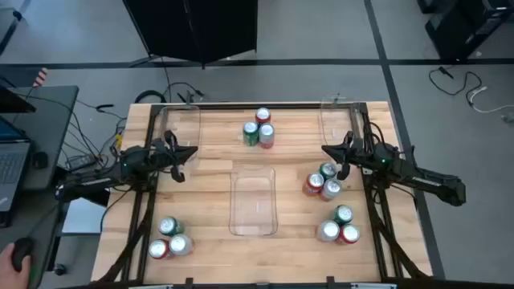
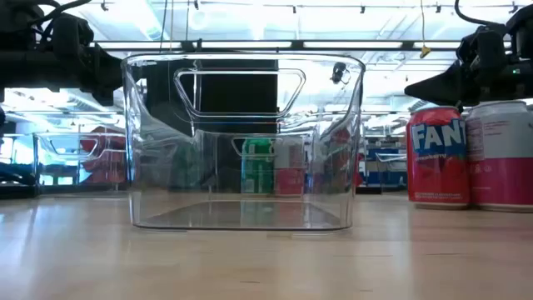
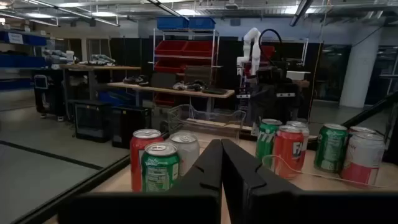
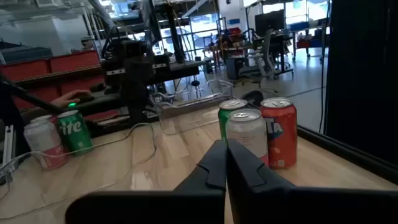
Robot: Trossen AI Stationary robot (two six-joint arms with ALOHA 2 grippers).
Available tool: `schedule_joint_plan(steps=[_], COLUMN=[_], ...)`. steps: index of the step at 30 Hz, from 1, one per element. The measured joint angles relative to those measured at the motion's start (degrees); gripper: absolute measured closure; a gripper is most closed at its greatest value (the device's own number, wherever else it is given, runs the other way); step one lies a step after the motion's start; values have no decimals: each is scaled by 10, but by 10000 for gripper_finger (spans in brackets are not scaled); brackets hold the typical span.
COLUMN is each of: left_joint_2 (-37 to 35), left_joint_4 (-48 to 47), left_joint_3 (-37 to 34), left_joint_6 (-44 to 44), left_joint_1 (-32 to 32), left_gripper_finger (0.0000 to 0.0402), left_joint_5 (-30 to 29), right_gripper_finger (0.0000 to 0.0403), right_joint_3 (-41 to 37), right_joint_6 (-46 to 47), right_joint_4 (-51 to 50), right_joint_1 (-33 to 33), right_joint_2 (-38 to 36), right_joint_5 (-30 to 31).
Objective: Sort soda cans
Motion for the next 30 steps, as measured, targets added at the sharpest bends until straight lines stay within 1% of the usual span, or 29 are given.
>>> schedule_joint_plan(steps=[30], left_joint_2=[2], left_joint_4=[-1], left_joint_3=[0], left_joint_6=[0], left_joint_1=[5], left_gripper_finger=[394], left_joint_5=[0], right_gripper_finger=[402], right_joint_3=[0], right_joint_6=[0], right_joint_4=[0], right_joint_1=[0], right_joint_2=[0], right_joint_5=[0])
